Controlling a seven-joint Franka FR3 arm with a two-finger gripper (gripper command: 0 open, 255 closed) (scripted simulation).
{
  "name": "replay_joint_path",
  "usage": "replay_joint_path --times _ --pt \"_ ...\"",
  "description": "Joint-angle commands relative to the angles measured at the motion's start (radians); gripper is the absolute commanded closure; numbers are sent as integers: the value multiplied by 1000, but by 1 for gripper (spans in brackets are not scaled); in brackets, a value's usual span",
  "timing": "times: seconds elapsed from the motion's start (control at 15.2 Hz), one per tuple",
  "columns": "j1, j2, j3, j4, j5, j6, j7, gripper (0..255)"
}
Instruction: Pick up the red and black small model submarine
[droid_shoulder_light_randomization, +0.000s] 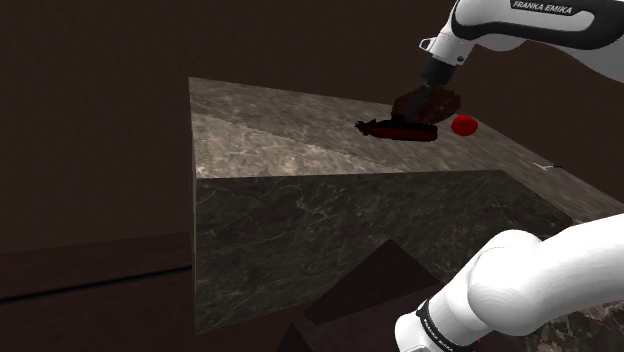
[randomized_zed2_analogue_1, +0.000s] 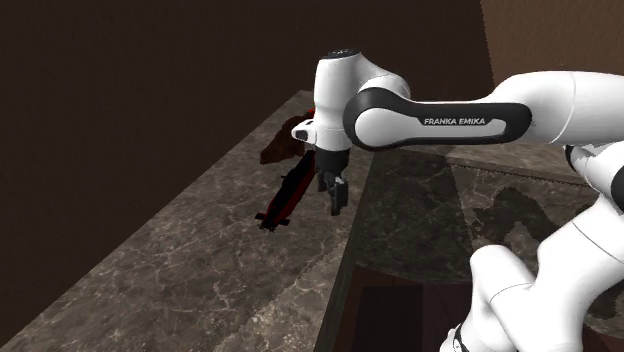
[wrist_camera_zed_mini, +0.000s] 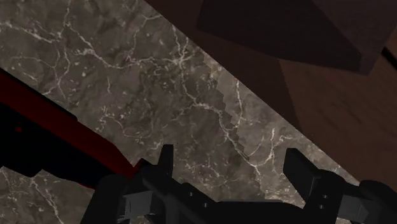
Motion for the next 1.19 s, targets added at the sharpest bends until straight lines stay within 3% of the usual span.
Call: replay_joint_path --times 0.0,0.33,0.59,0.86,1.06,1.12 --pt "3 78 -48 59 8 6 -77 0" --pt "-3 287 -154 238 67 -12 -270 0" --pt "-42 485 -217 417 152 -48 -431 0" --pt "-130 704 -241 644 255 -116 -578 0" --pt "-231 883 -231 866 330 -196 -664 0" --pt "-238 889 -227 876 331 -200 -666 0"
